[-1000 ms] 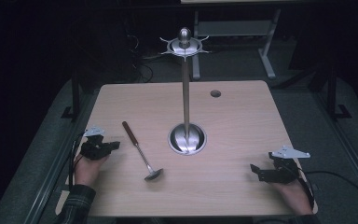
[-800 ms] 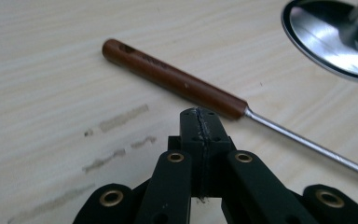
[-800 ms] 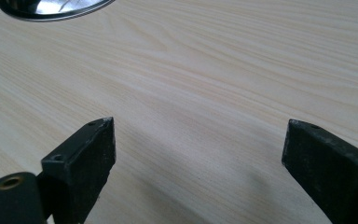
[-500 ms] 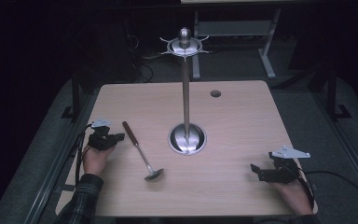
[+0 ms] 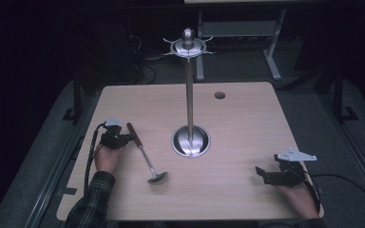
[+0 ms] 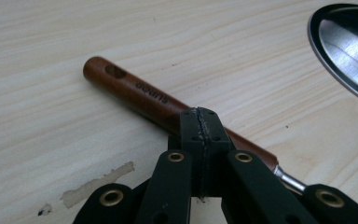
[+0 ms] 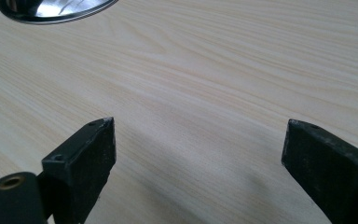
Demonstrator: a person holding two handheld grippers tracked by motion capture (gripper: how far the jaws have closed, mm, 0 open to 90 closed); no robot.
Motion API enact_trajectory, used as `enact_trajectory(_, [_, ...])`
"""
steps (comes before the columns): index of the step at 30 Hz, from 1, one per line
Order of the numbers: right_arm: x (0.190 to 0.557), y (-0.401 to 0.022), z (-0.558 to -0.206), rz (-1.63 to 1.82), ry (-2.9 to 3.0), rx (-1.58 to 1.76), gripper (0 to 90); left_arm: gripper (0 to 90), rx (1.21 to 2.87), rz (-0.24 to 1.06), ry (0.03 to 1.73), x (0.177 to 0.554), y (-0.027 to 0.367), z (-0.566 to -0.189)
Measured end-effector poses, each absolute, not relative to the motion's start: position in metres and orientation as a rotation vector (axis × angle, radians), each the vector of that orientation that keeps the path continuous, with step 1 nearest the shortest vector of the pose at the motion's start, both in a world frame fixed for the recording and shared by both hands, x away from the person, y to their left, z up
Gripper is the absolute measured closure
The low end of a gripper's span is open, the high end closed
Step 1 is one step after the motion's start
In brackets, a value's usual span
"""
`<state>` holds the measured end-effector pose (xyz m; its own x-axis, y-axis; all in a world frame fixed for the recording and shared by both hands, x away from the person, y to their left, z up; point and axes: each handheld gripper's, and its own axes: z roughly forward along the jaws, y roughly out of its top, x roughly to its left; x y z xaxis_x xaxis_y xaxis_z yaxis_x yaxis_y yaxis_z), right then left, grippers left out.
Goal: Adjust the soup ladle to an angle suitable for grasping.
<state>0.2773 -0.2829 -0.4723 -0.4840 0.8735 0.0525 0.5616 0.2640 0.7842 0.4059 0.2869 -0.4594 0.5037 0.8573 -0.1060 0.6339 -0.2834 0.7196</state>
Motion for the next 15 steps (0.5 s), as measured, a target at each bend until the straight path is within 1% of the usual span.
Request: enact_trajectory(15, [0.276, -0.28, -0.471, 1.091, 2.151, 1.291, 9.6, 90.0, 2.036, 0.357, 1.173, 0.406, 0.273, -0.461])
